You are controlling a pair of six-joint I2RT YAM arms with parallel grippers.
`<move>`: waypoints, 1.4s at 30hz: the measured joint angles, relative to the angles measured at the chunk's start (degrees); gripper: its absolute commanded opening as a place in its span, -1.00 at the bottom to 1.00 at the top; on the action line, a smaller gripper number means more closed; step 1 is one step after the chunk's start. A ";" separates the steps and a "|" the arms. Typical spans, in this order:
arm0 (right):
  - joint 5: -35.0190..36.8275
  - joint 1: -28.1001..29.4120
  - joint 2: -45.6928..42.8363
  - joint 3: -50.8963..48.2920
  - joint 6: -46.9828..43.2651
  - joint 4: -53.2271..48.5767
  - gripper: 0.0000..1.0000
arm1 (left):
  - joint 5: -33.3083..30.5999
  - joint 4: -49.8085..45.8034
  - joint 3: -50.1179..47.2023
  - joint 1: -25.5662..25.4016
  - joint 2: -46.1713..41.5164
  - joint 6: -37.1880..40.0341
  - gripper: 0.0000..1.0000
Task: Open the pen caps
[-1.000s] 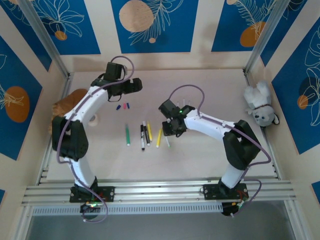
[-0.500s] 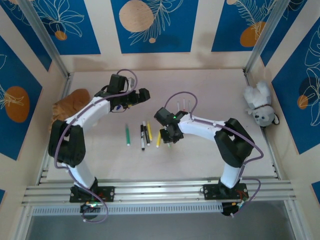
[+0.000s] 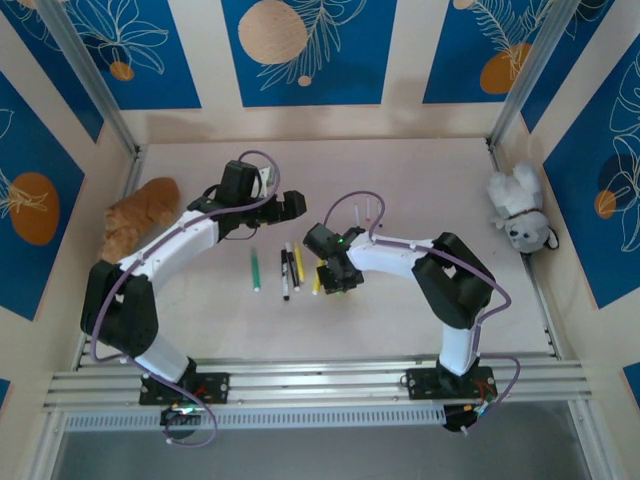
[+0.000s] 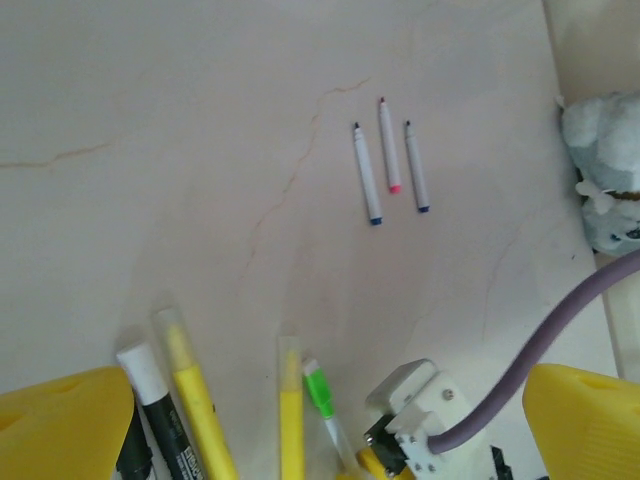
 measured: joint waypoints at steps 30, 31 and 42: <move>-7.50 -4.28 -22.03 -9.57 0.09 5.16 -1.00 | -0.09 4.20 -7.08 -4.15 -1.97 -2.91 0.75; -8.33 -4.61 -23.34 -9.57 -0.02 5.84 -1.00 | 0.04 4.72 -7.08 -4.42 -1.77 -3.28 0.72; -11.87 -5.11 -24.98 -9.94 -0.02 8.15 -1.00 | 2.03 10.21 -5.57 -9.51 4.52 -8.24 0.18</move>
